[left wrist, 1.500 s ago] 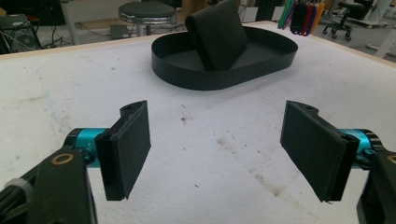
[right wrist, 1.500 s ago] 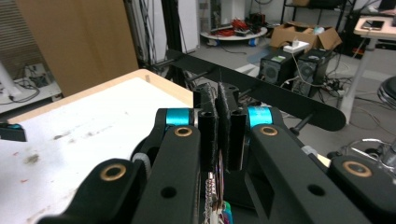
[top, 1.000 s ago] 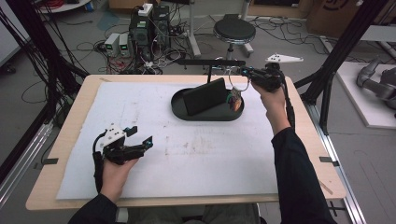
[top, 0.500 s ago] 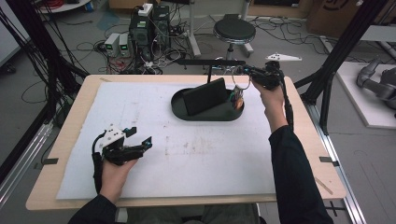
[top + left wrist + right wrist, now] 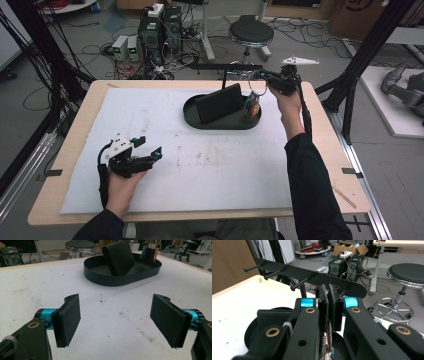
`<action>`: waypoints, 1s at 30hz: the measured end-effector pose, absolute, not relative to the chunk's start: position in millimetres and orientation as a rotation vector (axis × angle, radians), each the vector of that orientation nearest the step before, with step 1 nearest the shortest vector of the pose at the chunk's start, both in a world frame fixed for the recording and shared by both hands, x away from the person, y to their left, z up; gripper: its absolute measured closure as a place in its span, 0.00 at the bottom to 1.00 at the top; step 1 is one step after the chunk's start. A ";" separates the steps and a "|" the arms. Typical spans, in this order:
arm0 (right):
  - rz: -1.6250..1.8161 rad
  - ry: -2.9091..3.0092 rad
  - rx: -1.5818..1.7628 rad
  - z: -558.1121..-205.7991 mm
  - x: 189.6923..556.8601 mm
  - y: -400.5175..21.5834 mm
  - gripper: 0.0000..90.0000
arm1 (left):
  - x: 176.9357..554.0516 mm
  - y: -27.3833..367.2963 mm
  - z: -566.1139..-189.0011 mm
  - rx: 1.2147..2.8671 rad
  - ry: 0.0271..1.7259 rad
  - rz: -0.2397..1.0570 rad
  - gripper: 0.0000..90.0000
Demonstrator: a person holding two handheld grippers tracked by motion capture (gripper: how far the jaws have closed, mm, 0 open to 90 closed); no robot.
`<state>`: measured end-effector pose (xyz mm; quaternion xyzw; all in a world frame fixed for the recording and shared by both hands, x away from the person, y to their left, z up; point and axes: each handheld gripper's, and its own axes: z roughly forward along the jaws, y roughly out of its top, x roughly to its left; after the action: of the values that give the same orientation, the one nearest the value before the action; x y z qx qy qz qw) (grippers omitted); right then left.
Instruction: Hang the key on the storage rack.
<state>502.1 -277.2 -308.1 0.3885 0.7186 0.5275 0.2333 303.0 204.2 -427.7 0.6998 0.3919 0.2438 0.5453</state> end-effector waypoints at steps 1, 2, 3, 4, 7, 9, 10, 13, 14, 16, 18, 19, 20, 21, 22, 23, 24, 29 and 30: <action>1.449 1.970 1.068 -308.3 502.2 -277.3 0.98 | 302.9 204.0 -427.7 1.658 0.930 0.579 0.27; 1.456 1.966 1.078 -308.8 502.4 -277.3 0.98 | 302.9 204.0 -427.6 1.658 0.929 0.579 0.27; 1.456 1.964 1.077 -309.2 502.8 -277.0 0.98 | 302.8 204.0 -427.5 1.660 0.927 0.580 0.27; 1.448 1.963 1.076 -309.5 503.1 -276.6 0.98 | 302.6 203.8 -427.3 1.658 0.927 0.580 0.27; 1.446 1.954 1.089 -310.3 503.8 -276.7 0.98 | 302.3 203.8 -427.0 1.660 0.924 0.579 0.27; 1.442 1.951 1.097 -310.8 504.6 -278.0 0.98 | 302.3 204.2 -427.0 1.663 0.922 0.579 0.27; 1.438 1.948 1.105 -311.2 504.9 -278.5 0.98 | 302.2 204.3 -427.1 1.663 0.923 0.579 0.27; 1.457 1.948 1.128 -312.7 506.5 -281.4 0.98 | 302.1 204.6 -427.3 1.659 0.926 0.578 0.27; 1.456 1.946 1.132 -313.2 507.1 -282.1 0.98 | 302.0 204.9 -427.1 1.659 0.925 0.580 0.27; 1.449 1.946 1.141 -314.0 507.6 -282.8 0.98 | 301.7 205.1 -426.7 1.659 0.923 0.583 0.27; 1.449 1.950 1.140 -314.5 508.1 -283.3 0.98 | 301.4 205.1 -426.6 1.658 0.923 0.581 0.27; 1.449 1.951 1.140 -314.5 508.2 -283.4 0.98 | 301.4 205.2 -426.6 1.658 0.923 0.579 0.27; 1.453 1.953 1.139 -314.7 508.4 -284.0 0.98 | 301.4 205.2 -426.7 1.658 0.923 0.579 0.27; 1.458 1.949 1.145 -314.8 508.5 -284.2 0.98 | 301.4 205.1 -426.8 1.657 0.923 0.579 0.27; 1.460 1.951 1.143 -315.0 508.7 -284.6 0.98 | 301.2 205.0 -426.8 1.658 0.923 0.578 0.27; 1.459 1.950 1.143 -315.1 508.8 -284.4 0.98 | 301.1 205.0 -426.8 1.658 0.922 0.578 0.27; 1.456 1.949 1.146 -315.3 508.9 -284.2 0.98 | 301.0 205.0 -426.8 1.659 0.919 0.579 0.27; 1.438 1.955 1.162 -317.6 510.2 -282.5 0.98 | 300.6 205.3 -426.5 1.659 0.918 0.578 0.27; 1.433 1.952 1.166 -317.8 510.2 -281.7 0.98 | 300.5 205.5 -426.5 1.660 0.916 0.576 0.27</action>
<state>510.2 -281.7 -317.8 0.4227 0.7077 0.5194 0.2250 300.5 205.5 -426.5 0.7008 0.3868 0.2431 0.5478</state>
